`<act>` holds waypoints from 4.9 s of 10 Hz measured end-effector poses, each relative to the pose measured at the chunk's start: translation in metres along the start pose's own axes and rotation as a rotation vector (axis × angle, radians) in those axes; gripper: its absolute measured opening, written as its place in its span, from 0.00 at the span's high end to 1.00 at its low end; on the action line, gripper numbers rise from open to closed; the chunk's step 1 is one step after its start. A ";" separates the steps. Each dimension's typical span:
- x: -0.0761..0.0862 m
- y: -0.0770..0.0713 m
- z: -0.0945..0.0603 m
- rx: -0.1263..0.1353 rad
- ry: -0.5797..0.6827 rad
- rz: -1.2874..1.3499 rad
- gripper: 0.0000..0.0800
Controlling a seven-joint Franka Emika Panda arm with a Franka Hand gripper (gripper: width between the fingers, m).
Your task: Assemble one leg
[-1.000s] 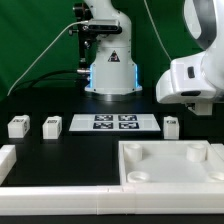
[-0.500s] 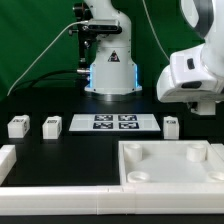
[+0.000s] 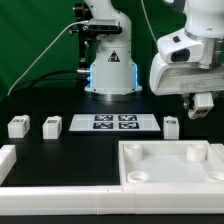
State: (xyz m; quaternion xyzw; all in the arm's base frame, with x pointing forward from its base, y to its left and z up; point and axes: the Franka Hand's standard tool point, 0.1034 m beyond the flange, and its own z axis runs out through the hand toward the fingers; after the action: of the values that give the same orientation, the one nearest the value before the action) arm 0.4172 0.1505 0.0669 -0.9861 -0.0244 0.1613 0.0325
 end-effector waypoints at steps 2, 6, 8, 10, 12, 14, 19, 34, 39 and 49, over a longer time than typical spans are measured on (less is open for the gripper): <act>0.011 0.010 -0.014 0.004 -0.005 0.020 0.64; 0.013 0.014 -0.014 0.006 -0.004 0.005 0.64; 0.024 0.029 -0.025 0.011 -0.008 0.019 0.64; 0.043 0.037 -0.041 0.019 0.023 -0.023 0.64; 0.054 0.037 -0.044 0.019 0.150 -0.029 0.64; 0.057 0.039 -0.045 0.014 0.382 -0.033 0.64; 0.075 0.055 -0.059 0.000 0.445 -0.086 0.64; 0.134 0.060 -0.072 -0.058 0.709 -0.239 0.64; 0.148 0.059 -0.082 -0.046 0.691 -0.229 0.64; 0.178 0.064 -0.089 -0.044 0.719 -0.230 0.64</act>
Offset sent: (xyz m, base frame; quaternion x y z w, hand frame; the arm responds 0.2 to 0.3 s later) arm 0.0000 0.0000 0.0000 0.0000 0.0000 0.0000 1.0000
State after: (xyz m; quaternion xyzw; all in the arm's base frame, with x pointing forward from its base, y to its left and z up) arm 0.6169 0.0925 0.0902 -0.9710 -0.1256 -0.2001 0.0355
